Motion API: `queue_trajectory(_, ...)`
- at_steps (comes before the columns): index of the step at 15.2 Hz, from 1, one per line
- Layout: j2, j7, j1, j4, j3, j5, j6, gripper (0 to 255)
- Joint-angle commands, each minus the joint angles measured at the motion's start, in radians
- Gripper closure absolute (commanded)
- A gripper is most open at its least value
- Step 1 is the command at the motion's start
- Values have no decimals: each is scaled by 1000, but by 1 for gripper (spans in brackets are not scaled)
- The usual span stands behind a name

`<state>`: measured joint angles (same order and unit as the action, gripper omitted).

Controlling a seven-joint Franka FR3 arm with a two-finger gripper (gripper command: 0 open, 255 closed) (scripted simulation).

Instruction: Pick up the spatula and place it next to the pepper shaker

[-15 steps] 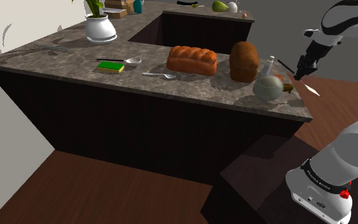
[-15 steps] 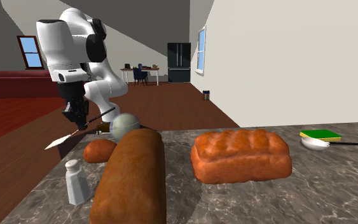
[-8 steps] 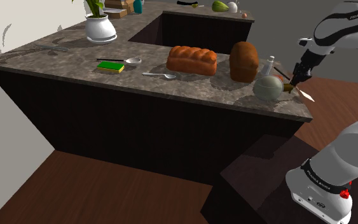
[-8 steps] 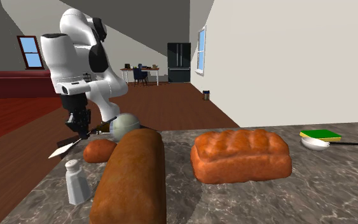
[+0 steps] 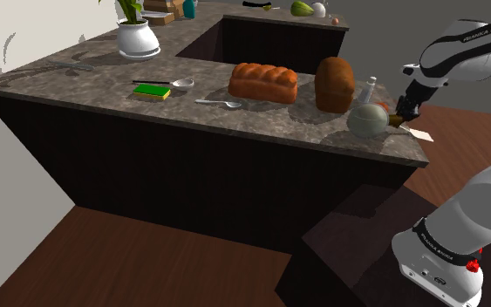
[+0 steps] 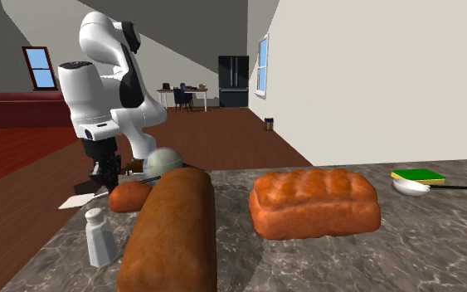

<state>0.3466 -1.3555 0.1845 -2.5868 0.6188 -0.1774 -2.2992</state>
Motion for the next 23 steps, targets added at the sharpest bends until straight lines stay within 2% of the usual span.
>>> queue_trajectory(1,-10,-5,-1,-10,6,2,-18,255)
queue_trajectory(7,-10,-5,-1,-10,6,2,-18,255)
queue_trajectory(8,-10,-5,-1,-10,6,2,-18,0)
queue_trajectory(13,-10,-5,-1,-10,6,2,-19,0)
queue_trajectory(17,80,20,21,58,-33,-22,134,0)
queue_trajectory(23,80,20,21,58,-33,-22,134,0)
